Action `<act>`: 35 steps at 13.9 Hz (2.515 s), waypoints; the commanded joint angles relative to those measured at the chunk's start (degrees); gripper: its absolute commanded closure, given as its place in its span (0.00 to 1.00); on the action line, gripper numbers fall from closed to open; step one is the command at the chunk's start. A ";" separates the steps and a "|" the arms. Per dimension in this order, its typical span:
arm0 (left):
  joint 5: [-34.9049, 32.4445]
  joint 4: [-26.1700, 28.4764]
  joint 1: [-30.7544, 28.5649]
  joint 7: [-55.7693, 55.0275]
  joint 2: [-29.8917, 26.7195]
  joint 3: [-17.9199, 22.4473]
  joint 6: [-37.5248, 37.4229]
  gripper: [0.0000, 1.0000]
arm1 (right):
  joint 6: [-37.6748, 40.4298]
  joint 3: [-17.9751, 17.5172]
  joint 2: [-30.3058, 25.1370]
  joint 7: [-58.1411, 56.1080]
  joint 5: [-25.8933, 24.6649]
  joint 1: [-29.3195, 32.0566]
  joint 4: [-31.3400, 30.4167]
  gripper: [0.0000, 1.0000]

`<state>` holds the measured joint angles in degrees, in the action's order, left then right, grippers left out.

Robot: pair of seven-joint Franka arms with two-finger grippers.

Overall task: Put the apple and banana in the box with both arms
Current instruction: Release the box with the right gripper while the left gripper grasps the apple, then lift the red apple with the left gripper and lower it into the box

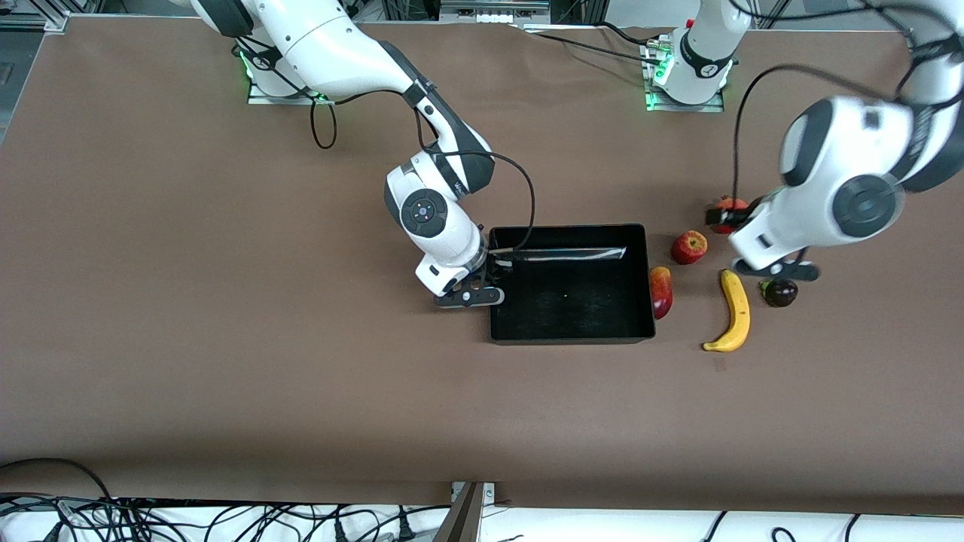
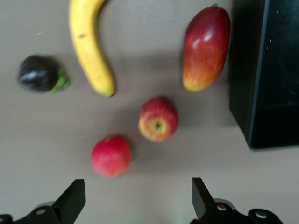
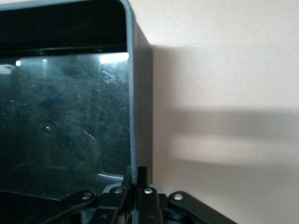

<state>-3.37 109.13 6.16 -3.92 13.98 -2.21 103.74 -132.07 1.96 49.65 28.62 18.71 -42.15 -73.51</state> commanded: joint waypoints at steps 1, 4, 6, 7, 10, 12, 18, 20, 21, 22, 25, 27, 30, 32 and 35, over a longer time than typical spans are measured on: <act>-1.55 11.95 -0.45 0.23 -2.02 -0.86 15.38 0.00 | -0.21 0.42 1.07 0.12 1.59 -0.39 2.23 0.00; -1.82 17.60 -0.54 -0.56 0.16 -0.86 25.53 0.00 | 6.00 0.77 -2.53 0.03 1.68 0.84 2.49 0.00; -1.82 17.69 -0.62 -0.56 2.62 -0.78 27.03 0.00 | 12.42 0.95 -7.88 -0.58 1.50 4.78 2.93 0.00; -1.90 17.87 -0.71 -0.56 3.85 -0.78 28.26 0.00 | 14.45 1.12 -10.69 -0.67 0.72 6.63 2.85 0.00; -1.90 17.87 -0.80 -0.73 7.19 -0.78 29.23 0.00 | 22.62 5.41 -17.56 -3.46 0.89 9.02 1.00 0.00; -1.90 17.52 -0.80 -0.74 7.47 -0.78 29.15 0.22 | 27.01 7.88 -21.59 -3.83 0.81 8.93 0.74 0.00; -1.55 6.93 -0.54 -0.65 6.16 -1.04 13.22 0.80 | 41.63 18.34 -42.84 -22.87 -6.74 9.37 -13.46 0.00; -0.67 -3.52 0.77 -1.34 6.50 -1.65 -0.06 0.80 | 41.63 14.69 -49.10 -26.24 -11.66 15.23 -19.28 0.00; 0.46 -7.40 1.39 -3.09 6.67 -2.70 -3.16 0.80 | 41.72 10.13 -51.04 -26.33 -12.98 20.48 -20.70 0.00; 2.21 -10.49 2.01 -5.81 6.76 -3.41 -4.50 0.78 | 41.63 5.47 -52.71 -26.86 -14.30 25.58 -22.10 0.00; 7.49 -15.33 8.49 -19.06 9.91 -4.12 -3.73 0.77 | 41.02 -1.59 -54.23 -27.82 -15.11 34.67 -23.70 0.00; 7.07 -16.58 12.37 -25.23 14.91 -4.12 0.82 0.76 | 40.67 -1.08 -53.79 -28.71 -15.11 34.77 -23.09 0.00; 6.71 -15.88 14.22 -24.82 20.20 -4.03 5.41 0.72 | 39.79 -1.08 -53.44 -28.09 -15.46 34.86 -22.91 0.00; 6.36 -14.83 14.40 -24.82 22.49 -4.12 8.56 0.71 | 39.87 -1.08 -53.26 -27.92 -17.65 34.77 -22.82 0.00; 6.36 -14.38 14.40 -25.25 23.99 -4.12 10.69 0.14 | 40.49 -1.08 -53.00 -28.27 -19.67 34.68 -21.34 0.00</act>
<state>2.98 95.60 20.23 -28.81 37.77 -6.68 114.62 -91.64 2.00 -3.16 1.05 0.64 -8.51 -95.71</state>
